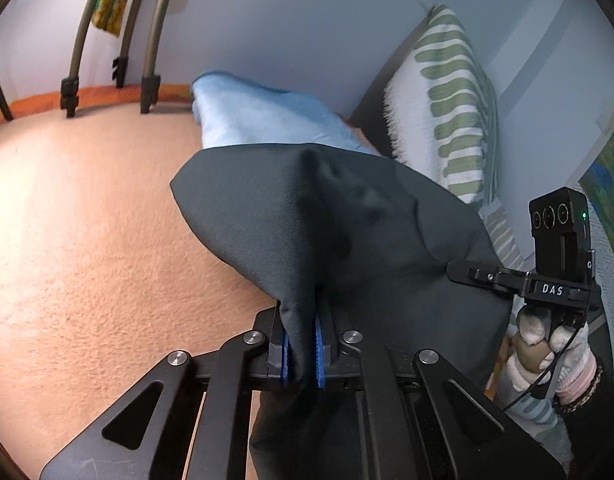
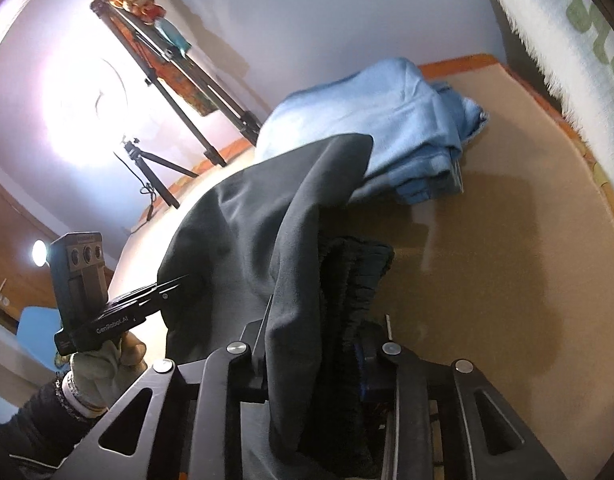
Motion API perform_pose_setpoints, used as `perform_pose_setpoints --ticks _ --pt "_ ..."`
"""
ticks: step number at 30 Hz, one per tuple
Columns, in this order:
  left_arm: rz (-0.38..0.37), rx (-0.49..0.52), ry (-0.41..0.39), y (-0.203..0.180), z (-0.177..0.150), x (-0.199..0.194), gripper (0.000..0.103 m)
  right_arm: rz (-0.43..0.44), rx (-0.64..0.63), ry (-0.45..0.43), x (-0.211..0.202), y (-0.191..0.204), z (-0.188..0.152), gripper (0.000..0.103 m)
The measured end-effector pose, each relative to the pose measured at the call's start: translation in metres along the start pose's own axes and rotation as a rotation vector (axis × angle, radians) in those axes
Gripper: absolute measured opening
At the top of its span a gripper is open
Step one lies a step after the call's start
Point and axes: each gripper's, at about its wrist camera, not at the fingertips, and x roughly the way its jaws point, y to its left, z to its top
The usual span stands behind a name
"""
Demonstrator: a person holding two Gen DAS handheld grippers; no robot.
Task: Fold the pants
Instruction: 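Close both grippers on the edges of the grey pants bundle, then lift the grey pants bundle with both grippers and carry it over the denim stack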
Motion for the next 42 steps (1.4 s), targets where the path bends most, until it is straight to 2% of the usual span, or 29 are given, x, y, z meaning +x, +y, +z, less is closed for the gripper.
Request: perform_pose_setpoints --ticks 6,12,14,16,17,19,21,24,25,26,27,29,30,31,32,33,34,37,42 --pt "0.004 0.076 -0.025 -0.018 0.004 -0.011 0.007 -0.034 -0.062 -0.045 -0.024 0.022 -0.006 0.027" --pt "0.026 0.01 0.018 0.002 0.001 0.002 0.007 -0.059 -0.036 0.01 -0.012 0.007 -0.003 0.03" --pt "0.054 0.01 0.035 0.007 0.0 0.009 0.007 -0.099 -0.054 0.037 -0.003 0.0 -0.002 0.046" --pt "0.06 -0.012 0.054 0.014 0.0 0.014 0.007 -0.128 -0.064 0.068 0.004 -0.009 0.0 0.054" --pt "0.056 -0.026 0.064 0.018 -0.001 0.015 0.008 -0.133 -0.068 0.08 0.006 -0.013 0.001 0.066" --pt "0.055 -0.048 0.078 0.025 -0.002 0.02 0.008 -0.146 -0.079 0.092 0.013 -0.021 0.003 0.077" --pt "0.06 -0.04 0.088 0.025 -0.004 0.021 0.01 -0.123 -0.073 0.107 0.023 -0.032 0.006 0.083" --pt "0.039 -0.045 0.109 0.029 -0.003 0.023 0.019 -0.028 -0.025 0.128 0.04 -0.047 0.009 0.085" --pt "0.044 -0.049 0.112 0.033 -0.001 0.023 0.031 -0.002 -0.028 0.103 0.041 -0.048 0.008 0.086" --pt "0.053 -0.052 0.11 0.035 0.0 0.023 0.045 0.02 -0.032 0.099 0.043 -0.048 0.008 0.085" --pt "0.067 -0.07 0.105 0.041 0.003 0.024 0.05 0.031 -0.038 0.091 0.044 -0.047 0.008 0.082" --pt "0.049 -0.118 0.114 0.05 0.004 0.028 0.052 0.09 -0.016 0.093 0.05 -0.049 0.009 0.062" --pt "0.028 -0.139 0.101 0.053 0.005 0.029 0.052 0.104 -0.004 0.087 0.052 -0.05 0.009 0.056" --pt "0.014 -0.153 0.09 0.055 0.005 0.03 0.05 0.116 0.006 0.089 0.054 -0.051 0.008 0.047" --pt "0.005 -0.156 0.087 0.055 0.005 0.031 0.047 0.124 0.016 0.08 0.053 -0.052 0.006 0.044" --pt "0.007 -0.157 0.081 0.054 0.006 0.033 0.036 0.128 0.025 0.068 0.053 -0.053 0.006 0.042" --pt "-0.001 -0.159 0.089 0.053 0.006 0.036 0.017 0.123 0.027 0.055 0.051 -0.052 0.005 0.04" --pt "0.023 -0.108 0.055 0.037 0.005 0.033 0.01 0.076 -0.008 0.018 0.034 -0.036 -0.003 0.034" --pt "0.018 -0.016 -0.019 0.012 0.009 0.006 0.009 0.024 -0.06 -0.053 0.006 -0.013 -0.006 0.031"
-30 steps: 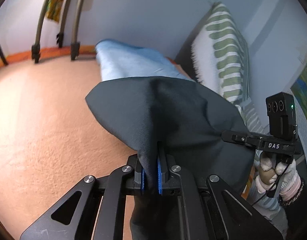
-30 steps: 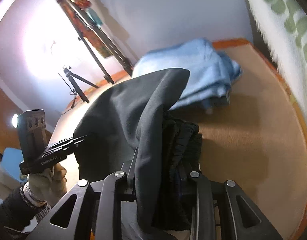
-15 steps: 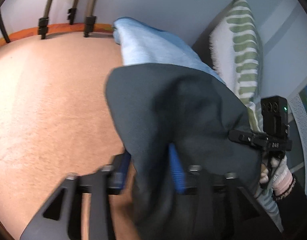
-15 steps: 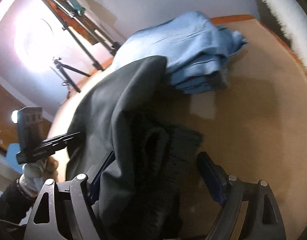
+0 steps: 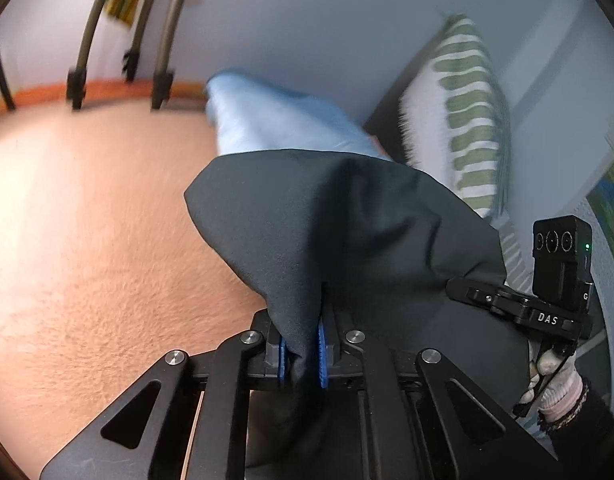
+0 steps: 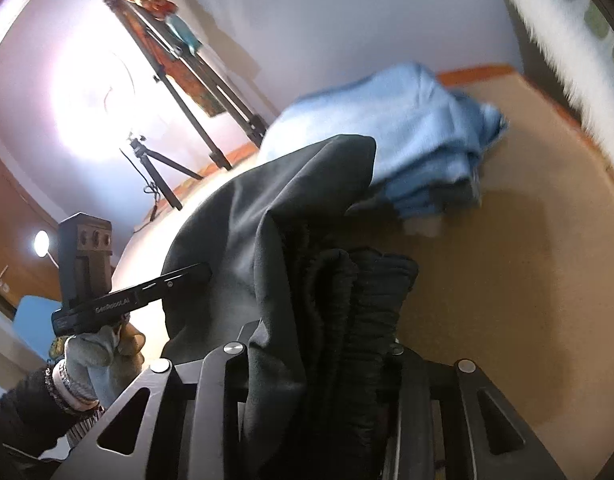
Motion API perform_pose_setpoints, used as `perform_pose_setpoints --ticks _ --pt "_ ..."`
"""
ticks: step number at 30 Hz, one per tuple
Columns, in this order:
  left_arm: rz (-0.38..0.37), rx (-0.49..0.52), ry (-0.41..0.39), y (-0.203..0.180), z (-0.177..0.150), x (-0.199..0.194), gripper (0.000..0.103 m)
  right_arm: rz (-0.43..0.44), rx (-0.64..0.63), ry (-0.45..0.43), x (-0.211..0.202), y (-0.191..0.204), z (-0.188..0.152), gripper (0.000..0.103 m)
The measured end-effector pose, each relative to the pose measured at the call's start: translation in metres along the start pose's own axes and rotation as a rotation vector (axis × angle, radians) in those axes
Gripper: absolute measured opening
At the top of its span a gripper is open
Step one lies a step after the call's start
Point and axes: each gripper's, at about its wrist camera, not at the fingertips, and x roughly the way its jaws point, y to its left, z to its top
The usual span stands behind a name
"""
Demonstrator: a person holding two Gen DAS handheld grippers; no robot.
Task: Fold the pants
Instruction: 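Lift the grey pants bundle with both grippers and carry it over the denim stack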
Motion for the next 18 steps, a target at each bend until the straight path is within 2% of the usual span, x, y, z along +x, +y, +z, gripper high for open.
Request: perform_pose_setpoints --ticks 4,8,13,18 --pt "-0.014 0.05 -0.048 -0.015 0.008 -0.022 0.009 -0.027 -0.036 -0.052 -0.025 0.018 -0.001 0.03" --pt "-0.033 0.079 -0.089 -0.027 0.018 -0.039 0.009 -0.016 -0.033 -0.097 -0.049 0.025 0.003 0.03" --pt "-0.051 0.097 -0.146 -0.041 0.038 -0.051 0.009 -0.01 -0.057 -0.161 -0.077 0.04 0.017 0.03" --pt "-0.045 0.123 -0.187 -0.046 0.065 -0.061 0.009 -0.022 -0.099 -0.206 -0.085 0.061 0.043 0.03"
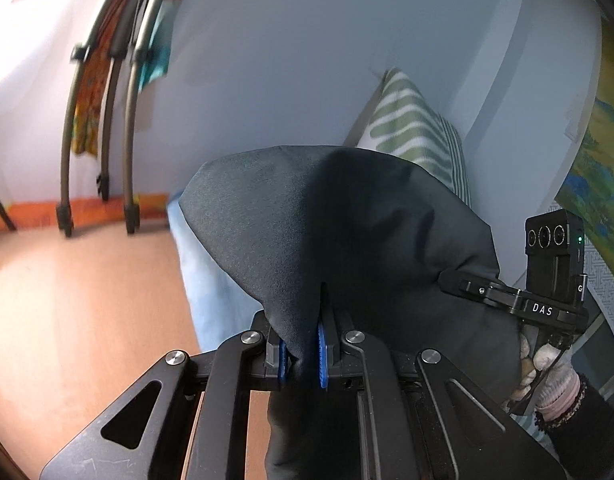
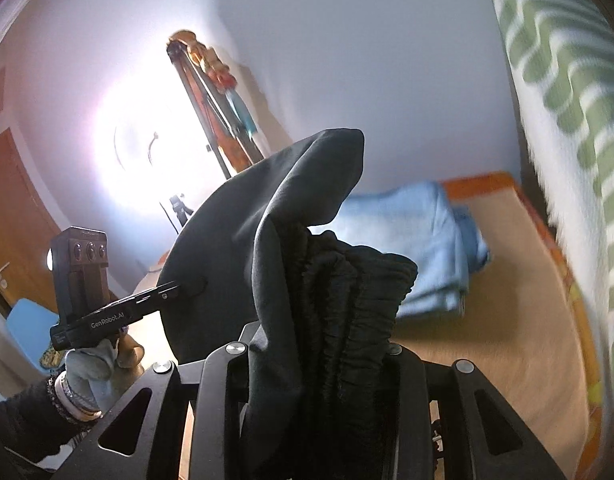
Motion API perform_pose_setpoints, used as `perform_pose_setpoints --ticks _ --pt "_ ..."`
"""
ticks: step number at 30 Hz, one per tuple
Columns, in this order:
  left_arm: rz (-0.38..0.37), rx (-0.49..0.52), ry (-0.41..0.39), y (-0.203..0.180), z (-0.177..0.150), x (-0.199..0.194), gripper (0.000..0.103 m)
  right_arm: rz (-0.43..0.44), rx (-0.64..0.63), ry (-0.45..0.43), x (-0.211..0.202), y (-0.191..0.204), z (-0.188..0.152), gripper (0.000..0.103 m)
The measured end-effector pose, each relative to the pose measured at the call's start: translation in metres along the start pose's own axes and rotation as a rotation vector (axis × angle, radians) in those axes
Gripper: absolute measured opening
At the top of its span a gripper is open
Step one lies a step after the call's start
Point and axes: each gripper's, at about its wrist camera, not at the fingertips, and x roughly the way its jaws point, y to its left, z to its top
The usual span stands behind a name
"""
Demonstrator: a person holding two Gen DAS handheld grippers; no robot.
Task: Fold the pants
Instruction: 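Lift the grey pants bundle with both grippers and carry it over the denim stack, then lower the bundle onto the blue denim stack and open both grippers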
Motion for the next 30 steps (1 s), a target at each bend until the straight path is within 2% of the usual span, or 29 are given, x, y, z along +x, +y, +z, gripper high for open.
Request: perform_pose_setpoints --ticks 9,14,18,25,30 --pt "0.045 0.062 -0.05 0.004 0.069 0.019 0.009 0.015 0.002 -0.057 0.015 -0.007 0.064 0.03" --pt "0.062 0.096 -0.064 0.008 0.09 0.041 0.009 0.01 -0.002 -0.064 0.039 -0.023 0.102 0.03" --pt "0.069 0.096 -0.051 0.019 0.095 0.066 0.009 0.017 0.035 -0.045 0.066 -0.048 0.12 0.03" --pt "0.094 0.061 -0.005 0.047 0.093 0.107 0.009 0.015 0.05 0.021 0.119 -0.082 0.13 0.03" --pt "0.158 0.081 0.025 0.06 0.09 0.133 0.009 0.017 0.076 0.062 0.151 -0.107 0.129 0.03"
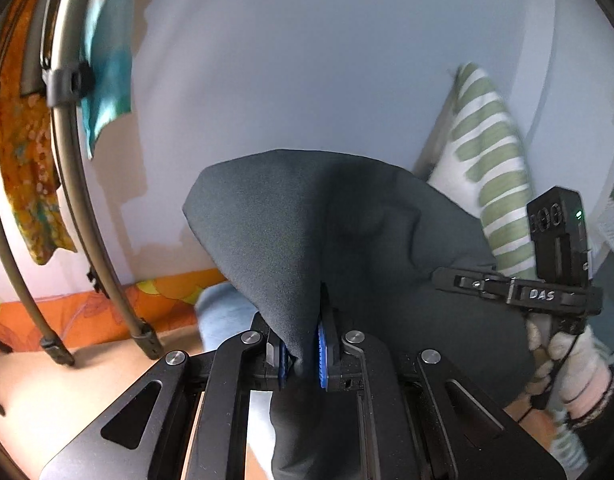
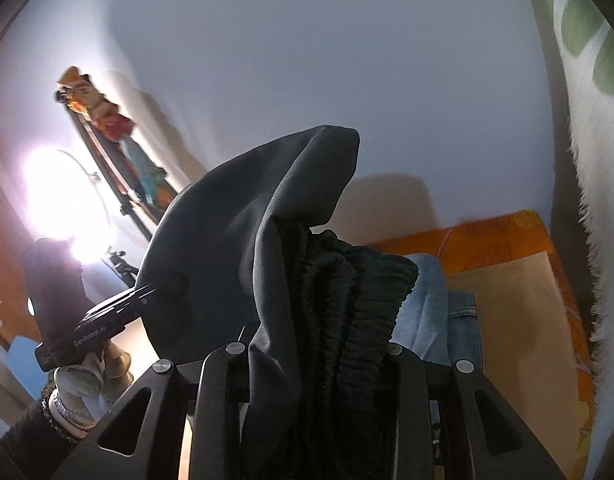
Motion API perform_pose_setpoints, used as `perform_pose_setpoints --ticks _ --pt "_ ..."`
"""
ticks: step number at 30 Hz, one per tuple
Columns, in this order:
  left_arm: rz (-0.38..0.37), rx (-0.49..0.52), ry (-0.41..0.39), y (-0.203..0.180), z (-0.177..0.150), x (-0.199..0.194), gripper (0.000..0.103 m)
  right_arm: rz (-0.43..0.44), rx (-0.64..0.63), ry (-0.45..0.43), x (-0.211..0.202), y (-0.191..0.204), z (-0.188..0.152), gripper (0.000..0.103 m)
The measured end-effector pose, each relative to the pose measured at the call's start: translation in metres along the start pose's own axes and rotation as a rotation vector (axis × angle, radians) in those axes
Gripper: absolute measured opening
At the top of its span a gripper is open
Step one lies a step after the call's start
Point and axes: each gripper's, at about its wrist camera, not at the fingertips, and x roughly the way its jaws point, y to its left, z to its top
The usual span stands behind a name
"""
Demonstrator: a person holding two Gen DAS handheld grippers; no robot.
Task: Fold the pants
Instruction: 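Lower the bundle onto the blue denim stack and open both grippers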
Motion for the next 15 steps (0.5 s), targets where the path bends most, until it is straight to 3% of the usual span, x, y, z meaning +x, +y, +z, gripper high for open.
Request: perform_pose_setpoints --ticks 3,4,5,7,10,15 --pt "0.034 0.0 0.028 0.004 -0.002 0.012 0.015 -0.029 -0.007 0.026 0.018 -0.01 0.002 0.033" --pt "0.06 0.0 0.037 0.005 -0.003 0.014 0.018 -0.048 -0.014 0.037 0.022 -0.013 0.002 0.039" --pt "0.075 -0.004 0.041 0.006 -0.003 0.015 0.025 -0.071 -0.014 0.047 0.024 -0.015 0.002 0.046" --pt "0.09 -0.032 0.039 0.012 -0.002 0.012 0.041 -0.131 0.002 0.047 0.025 -0.021 0.002 0.051" --pt "0.093 -0.034 0.023 0.014 -0.001 0.004 0.042 -0.197 0.006 0.031 0.018 -0.024 0.001 0.06" --pt "0.086 -0.044 0.02 0.015 0.0 -0.011 0.043 -0.226 0.012 -0.019 -0.004 -0.021 0.003 0.06"
